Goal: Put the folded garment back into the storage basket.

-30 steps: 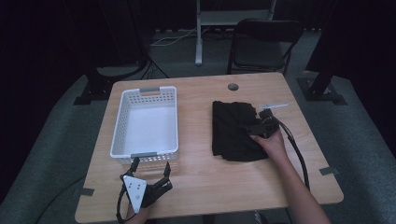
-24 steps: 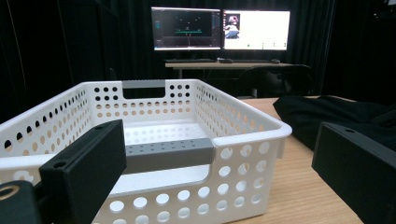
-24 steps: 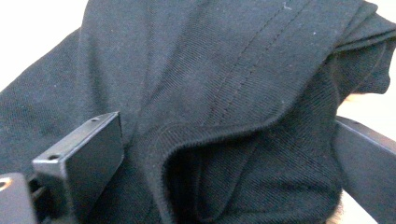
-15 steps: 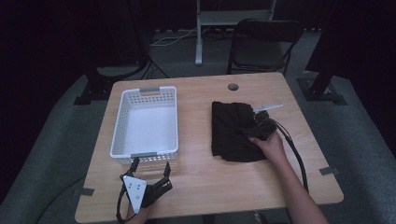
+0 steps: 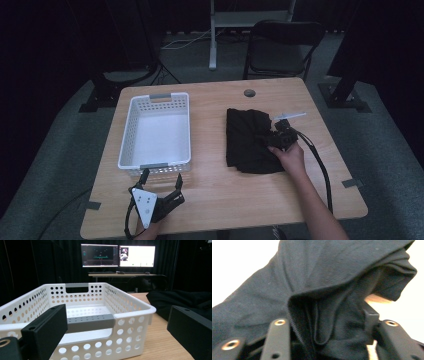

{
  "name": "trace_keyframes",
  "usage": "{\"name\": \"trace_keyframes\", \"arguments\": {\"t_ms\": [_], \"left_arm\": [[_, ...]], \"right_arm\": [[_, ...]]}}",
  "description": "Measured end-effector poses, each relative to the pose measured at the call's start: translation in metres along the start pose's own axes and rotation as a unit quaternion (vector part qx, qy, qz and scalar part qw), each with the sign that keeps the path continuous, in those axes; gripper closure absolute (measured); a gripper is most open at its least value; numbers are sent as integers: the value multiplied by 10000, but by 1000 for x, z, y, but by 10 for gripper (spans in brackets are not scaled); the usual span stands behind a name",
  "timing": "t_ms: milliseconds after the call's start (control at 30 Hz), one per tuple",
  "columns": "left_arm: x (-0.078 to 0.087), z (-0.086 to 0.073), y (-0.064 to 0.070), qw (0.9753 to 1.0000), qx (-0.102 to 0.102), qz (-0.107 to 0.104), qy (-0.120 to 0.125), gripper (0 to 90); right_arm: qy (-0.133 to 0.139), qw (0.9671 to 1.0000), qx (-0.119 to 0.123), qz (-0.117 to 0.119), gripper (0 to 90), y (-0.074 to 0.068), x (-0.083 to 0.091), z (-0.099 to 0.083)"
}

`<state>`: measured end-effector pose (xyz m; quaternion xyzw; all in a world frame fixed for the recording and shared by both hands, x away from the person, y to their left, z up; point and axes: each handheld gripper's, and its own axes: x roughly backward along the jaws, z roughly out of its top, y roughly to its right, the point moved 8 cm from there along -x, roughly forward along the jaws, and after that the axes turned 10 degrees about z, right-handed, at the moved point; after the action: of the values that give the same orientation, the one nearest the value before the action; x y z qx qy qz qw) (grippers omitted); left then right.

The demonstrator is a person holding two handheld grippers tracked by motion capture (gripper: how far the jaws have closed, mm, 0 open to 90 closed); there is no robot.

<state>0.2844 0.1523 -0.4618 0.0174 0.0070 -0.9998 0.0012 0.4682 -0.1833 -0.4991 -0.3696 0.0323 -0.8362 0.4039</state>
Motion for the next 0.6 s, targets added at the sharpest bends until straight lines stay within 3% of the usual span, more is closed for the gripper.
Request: {"name": "trace_keyframes", "arguments": {"t_ms": [267, 600], "left_arm": [[0, 0, 0, 10000, 2, -1, 8, 45], [0, 0, 0, 10000, 0, 0, 6, 45]], "right_arm": [[159, 9997, -107, 121, 586, -1, 4, 1], [375, 9991, -54, 191, 615, -8, 15, 8]]}}
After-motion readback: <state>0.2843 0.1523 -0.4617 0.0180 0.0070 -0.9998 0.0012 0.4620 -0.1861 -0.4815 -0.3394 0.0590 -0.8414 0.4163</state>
